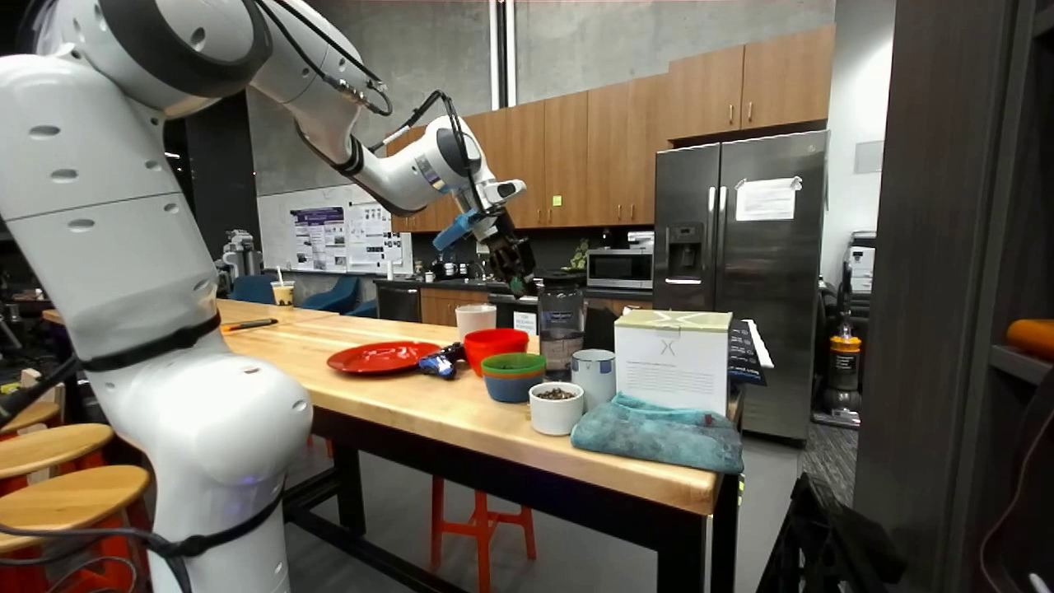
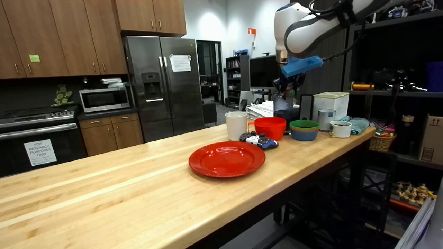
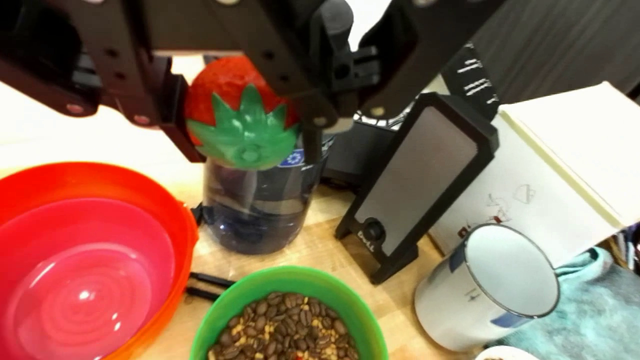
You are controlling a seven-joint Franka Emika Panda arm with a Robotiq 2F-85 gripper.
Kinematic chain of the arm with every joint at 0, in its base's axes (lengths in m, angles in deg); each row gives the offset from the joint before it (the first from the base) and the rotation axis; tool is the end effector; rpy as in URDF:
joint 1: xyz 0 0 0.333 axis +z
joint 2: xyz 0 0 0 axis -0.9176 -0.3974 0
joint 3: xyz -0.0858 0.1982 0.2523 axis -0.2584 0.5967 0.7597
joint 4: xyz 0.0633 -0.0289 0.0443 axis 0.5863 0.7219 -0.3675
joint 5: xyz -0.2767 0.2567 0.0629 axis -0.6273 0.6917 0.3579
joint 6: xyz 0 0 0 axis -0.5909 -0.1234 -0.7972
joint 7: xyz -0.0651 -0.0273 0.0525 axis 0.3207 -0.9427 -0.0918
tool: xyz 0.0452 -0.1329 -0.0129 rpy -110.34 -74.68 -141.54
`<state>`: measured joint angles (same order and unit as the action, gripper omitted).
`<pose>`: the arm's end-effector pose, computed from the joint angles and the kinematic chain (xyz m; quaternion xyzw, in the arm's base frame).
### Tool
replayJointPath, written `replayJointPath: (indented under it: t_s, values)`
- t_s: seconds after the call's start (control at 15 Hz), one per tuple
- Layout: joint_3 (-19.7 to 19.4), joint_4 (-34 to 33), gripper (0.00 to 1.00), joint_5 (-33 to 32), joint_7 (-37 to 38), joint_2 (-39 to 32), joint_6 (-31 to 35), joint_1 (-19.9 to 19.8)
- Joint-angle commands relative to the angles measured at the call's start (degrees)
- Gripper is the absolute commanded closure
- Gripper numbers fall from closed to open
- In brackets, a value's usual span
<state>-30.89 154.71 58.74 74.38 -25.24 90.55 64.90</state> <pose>0.4889 -0.0146 0.5280 0.9543 -0.2091 0.1490 0.1527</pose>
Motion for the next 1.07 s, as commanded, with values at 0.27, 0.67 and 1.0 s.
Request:
replayJointPath:
  t_s: [0.27, 0.67, 1.0]
  values:
    - [0.23, -1.66, 0.76, 12.79, -18.65, 0.32, -2.04, 2.84]
    - [1.0, -0.38, 0.76, 13.16, -23.61, 1.22, -0.01, 3.53]
    - [1.4, 3.15, 0.76, 8.76, -22.19, 3.66, -0.49, 2.58]
